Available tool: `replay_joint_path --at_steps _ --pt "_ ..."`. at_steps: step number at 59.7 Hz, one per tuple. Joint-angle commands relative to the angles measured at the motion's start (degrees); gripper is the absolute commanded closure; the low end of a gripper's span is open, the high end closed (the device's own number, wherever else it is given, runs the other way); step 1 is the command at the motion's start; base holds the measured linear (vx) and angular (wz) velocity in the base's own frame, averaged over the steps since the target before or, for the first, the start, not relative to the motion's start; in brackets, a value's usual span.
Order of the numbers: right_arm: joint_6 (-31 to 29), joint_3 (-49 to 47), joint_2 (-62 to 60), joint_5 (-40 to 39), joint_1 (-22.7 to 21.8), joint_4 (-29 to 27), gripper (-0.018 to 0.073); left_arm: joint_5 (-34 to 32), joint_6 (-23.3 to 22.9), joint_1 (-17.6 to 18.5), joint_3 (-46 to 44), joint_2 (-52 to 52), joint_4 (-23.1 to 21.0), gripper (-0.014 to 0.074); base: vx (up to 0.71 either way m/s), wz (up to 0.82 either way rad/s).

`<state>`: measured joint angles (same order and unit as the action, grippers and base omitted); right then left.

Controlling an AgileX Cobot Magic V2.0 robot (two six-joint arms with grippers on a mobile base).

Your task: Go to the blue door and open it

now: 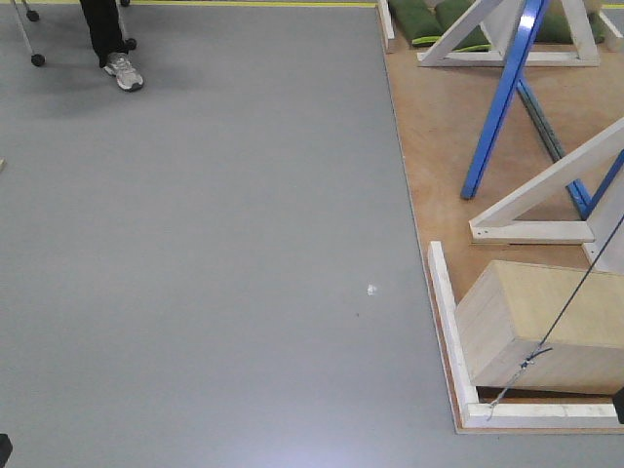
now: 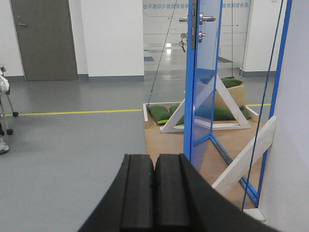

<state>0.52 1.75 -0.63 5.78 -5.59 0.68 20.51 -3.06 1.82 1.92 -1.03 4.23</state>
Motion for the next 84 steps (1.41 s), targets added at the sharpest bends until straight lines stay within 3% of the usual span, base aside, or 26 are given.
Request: replay_joint_path --at_steps 1,84 --pt "-0.5 0.5 -0.6 -4.7 -0.1 0.2 0.0564 -4.6 -0.2 0.1 -1.8 -0.6 0.1 0.0526 0.23 -0.04" --pt "-0.5 0.5 -0.6 -4.7 -0.1 0.2 0.0564 -4.6 -0.2 0.1 -1.8 -0.6 0.1 0.0526 0.32 -0.01"
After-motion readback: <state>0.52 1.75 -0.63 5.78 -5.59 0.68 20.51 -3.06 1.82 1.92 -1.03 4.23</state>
